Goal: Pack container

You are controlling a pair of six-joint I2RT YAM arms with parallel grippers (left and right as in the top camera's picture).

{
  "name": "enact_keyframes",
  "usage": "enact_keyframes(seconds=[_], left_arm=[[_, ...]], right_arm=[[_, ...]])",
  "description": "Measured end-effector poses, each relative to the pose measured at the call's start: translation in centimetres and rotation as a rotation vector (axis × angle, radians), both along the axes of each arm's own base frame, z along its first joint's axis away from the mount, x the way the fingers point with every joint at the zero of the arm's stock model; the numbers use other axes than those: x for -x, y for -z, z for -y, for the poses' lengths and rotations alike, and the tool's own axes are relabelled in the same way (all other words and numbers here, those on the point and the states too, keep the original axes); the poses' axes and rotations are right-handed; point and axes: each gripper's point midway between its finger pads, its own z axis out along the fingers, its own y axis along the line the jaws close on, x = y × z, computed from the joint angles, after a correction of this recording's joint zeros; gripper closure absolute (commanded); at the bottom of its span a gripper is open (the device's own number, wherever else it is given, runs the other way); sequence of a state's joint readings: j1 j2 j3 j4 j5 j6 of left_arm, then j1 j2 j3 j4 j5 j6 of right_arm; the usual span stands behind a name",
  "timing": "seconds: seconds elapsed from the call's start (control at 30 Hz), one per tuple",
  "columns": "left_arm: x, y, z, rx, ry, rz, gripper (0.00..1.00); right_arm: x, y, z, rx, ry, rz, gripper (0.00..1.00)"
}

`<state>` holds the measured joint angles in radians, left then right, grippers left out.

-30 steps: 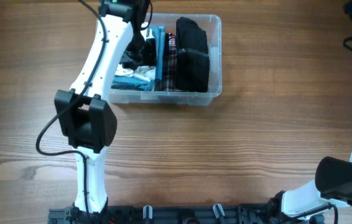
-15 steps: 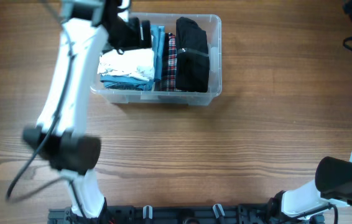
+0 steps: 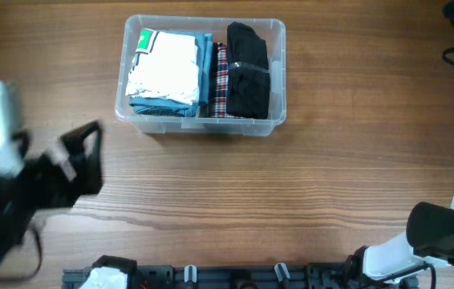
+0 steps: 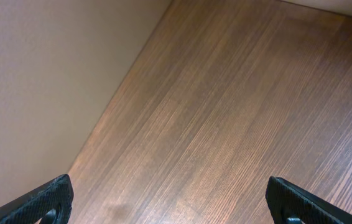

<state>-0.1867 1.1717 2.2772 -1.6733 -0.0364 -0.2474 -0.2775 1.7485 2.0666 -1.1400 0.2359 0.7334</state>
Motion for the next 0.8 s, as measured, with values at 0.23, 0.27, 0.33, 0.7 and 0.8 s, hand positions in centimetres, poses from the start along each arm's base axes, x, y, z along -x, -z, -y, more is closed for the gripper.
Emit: enact_keyframes(seconds=[0.23, 0.27, 0.33, 0.7, 0.8], left_arm=[[-0.5, -1.9, -3.8, 0.045, -0.206, 0.576, 0.0], [-2.0, 0.1, -3.9, 0.047, -0.206, 0.61, 0.0], [-4.4, 3.7, -4.0, 0.05, -0.207, 0.655, 0.0], [-6.5, 23.9, -2.9, 0.061, -0.146, 0.551, 0.0], [-6.2, 25.9, -2.6, 0.063, -0.133, 0.515, 0.0]], right_arm=[[0.0, 0.0, 0.0, 0.0, 0.0, 0.0, 0.0], [0.0, 0.0, 0.0, 0.0, 0.0, 0.001, 0.0], [0.0, 0.0, 0.0, 0.0, 0.0, 0.0, 0.0], [0.0, 0.0, 0.0, 0.0, 0.0, -0.001, 0.0], [0.0, 0.0, 0.0, 0.0, 0.0, -0.001, 0.0]])
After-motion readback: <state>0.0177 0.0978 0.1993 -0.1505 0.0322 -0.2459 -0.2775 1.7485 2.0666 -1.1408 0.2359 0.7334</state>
